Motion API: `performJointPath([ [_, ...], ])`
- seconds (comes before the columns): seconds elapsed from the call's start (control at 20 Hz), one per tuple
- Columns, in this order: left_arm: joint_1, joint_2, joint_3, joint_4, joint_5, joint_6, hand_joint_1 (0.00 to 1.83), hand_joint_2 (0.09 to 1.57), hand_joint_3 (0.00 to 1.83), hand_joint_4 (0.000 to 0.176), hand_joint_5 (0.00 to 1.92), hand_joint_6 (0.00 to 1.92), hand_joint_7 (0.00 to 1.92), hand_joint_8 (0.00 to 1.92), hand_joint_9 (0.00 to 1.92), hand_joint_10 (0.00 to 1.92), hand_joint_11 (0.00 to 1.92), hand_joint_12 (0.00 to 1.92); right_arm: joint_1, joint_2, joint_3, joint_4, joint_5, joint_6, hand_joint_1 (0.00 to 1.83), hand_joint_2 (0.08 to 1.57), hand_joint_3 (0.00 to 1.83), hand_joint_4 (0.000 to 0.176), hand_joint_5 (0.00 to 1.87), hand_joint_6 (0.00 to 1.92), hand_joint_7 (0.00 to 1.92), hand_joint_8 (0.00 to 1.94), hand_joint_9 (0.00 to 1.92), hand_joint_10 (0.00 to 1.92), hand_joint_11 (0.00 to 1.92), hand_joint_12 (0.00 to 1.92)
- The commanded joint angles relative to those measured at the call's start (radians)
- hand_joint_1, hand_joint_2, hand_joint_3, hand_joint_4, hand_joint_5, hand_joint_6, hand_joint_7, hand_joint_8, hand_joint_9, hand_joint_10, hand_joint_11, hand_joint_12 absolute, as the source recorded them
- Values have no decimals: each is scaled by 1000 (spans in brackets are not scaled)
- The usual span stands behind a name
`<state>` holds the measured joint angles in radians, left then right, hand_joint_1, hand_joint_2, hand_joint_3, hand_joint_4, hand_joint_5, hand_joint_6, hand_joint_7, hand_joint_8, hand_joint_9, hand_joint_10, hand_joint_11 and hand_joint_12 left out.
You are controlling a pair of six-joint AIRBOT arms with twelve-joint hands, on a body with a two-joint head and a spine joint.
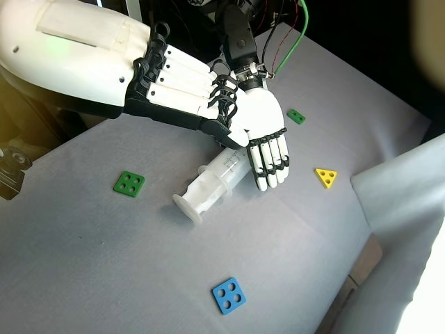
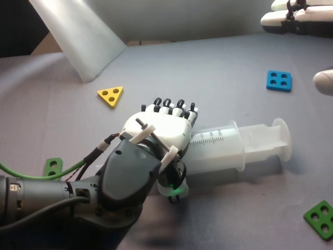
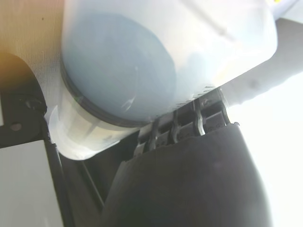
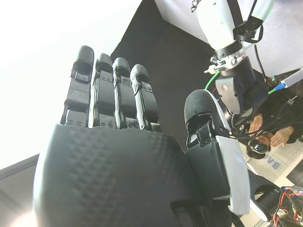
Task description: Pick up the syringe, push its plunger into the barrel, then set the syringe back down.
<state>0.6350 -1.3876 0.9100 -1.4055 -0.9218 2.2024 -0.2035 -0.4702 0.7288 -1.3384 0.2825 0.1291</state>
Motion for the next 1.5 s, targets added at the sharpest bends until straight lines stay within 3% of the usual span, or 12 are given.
performJointPath([
  [0.0,5,-7,7,51,-33,8,1053,978,0,0,150,12,152,11,143,7,0,591,15,-2,-4,33,29,-4,0,1449,0,0,165,3,145,4,124,4,0,430],
  [0.2,5,-7,6,51,-34,5,1008,1203,0,0,622,22,753,31,705,60,212,883,15,-2,-4,33,30,-4,0,1453,1,0,167,4,145,3,119,2,0,407],
  [0.25,5,-7,6,51,-34,5,1146,1224,1,0,642,1090,864,989,854,86,290,972,15,-2,-4,33,30,-4,0,1455,2,0,163,2,141,1,114,0,0,407],
  [0.3,7,-8,6,51,-34,4,1157,1246,4,0,629,1343,836,1265,919,104,343,1016,15,-2,-4,33,30,-4,0,1457,2,0,165,3,144,2,116,1,0,407],
  [0.45,8,-10,6,51,-34,2,1182,1199,0,0,818,1152,848,1291,1035,171,461,1086,15,-2,-4,33,30,-4,0,1464,4,0,162,1,140,1,109,1,0,381],
  [0.7,-1,12,-8,49,-28,-20,1199,1172,3,0,914,998,835,1323,855,690,517,1141,15,-2,-4,33,30,-4,0,1467,4,0,158,2,129,2,100,2,0,348],
  [0.75,-6,22,-16,49,-23,-30,1323,1171,0,0,912,980,831,1262,776,1268,528,1169,16,-2,-4,33,29,-3,0,1475,7,0,160,3,136,5,109,5,0,348],
  [0.85,-14,39,-25,43,-11,-53,1348,1180,0,0,929,963,806,1310,709,1460,455,1375,18,-2,-4,48,18,-3,0,1477,6,0,140,2,117,3,95,0,0,292],
  [1.0,-33,62,-31,20,9,-66,1202,1166,0,0,966,969,812,1338,690,1182,398,1486,25,-1,-4,131,-37,-3,0,1483,6,0,165,8,134,5,109,4,0,319],
  [1.15,-65,93,-42,-9,21,-71,1319,1175,0,0,926,1032,823,1282,700,1384,392,1526,29,-1,-7,262,-110,-3,0,1485,4,0,162,3,131,1,105,1,0,303],
  [1.35,-118,136,-62,-36,41,-74,1188,1177,0,3,927,1070,805,1306,693,1124,390,1528,30,3,-30,464,-268,-2,0,1470,0,0,157,1,131,1,107,2,0,307],
  [1.45,-140,155,-72,-61,56,-77,1337,1195,2,0,896,1064,773,1358,676,1464,400,1516,31,19,-64,512,-305,-1,0,1449,0,0,156,0,133,1,107,1,0,289],
])
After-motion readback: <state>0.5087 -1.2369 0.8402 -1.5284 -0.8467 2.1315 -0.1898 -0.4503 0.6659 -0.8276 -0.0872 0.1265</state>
